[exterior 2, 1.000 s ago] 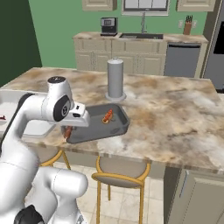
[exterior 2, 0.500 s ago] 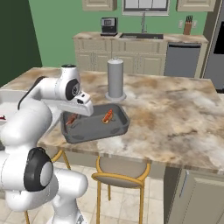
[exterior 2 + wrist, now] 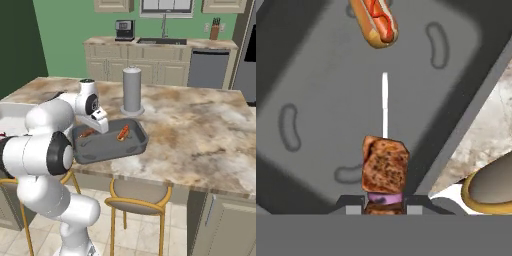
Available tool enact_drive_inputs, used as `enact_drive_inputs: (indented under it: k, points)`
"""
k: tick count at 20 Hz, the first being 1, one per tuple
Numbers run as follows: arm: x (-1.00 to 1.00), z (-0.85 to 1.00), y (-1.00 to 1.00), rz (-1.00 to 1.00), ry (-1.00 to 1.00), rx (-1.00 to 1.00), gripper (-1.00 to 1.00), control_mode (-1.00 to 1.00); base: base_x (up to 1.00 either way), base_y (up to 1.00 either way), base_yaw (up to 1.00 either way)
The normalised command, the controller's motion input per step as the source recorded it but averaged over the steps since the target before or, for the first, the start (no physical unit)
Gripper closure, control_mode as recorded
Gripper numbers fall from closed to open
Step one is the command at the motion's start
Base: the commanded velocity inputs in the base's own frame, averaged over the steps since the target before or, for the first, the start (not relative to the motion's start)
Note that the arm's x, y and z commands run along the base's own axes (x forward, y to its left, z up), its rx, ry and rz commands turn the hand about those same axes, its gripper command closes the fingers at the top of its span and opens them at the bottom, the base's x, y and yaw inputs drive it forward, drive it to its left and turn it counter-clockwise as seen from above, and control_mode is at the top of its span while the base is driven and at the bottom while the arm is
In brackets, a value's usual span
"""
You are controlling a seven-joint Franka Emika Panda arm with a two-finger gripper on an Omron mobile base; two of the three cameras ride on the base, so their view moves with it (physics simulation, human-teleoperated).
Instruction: Place the cold items (avocado and bell pepper) from the fridge in one tupperware on the dining counter. Place the warm items (kebab skewer and hot dog) in the stove area in another tupperware.
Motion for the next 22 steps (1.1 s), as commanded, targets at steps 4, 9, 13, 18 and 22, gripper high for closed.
enact_drive_inputs:
  k: [4,9,13,18,22]
  points:
    - [0.95,-0.23,0.0,-0.15,0.0,0.0,1.0,-1.0,0.0,0.0,0.0]
    - [0.69,-0.38,0.0,-0.03,0.03,0.0,1.0,-1.0,0.0,0.0,0.0]
    - [0.41,-0.7,0.0,0.0,0.0,0.0,1.0,-1.0,0.0,0.0,0.0]
    - [0.0,-0.63,-0.06,-0.01,0.04,0.01,1.0,-1.0,0.0,0.0,0.0]
    - [0.0,-0.27,0.0,-0.06,0.04,0.03,-1.0,-1.0,0.0,0.0,0.0]
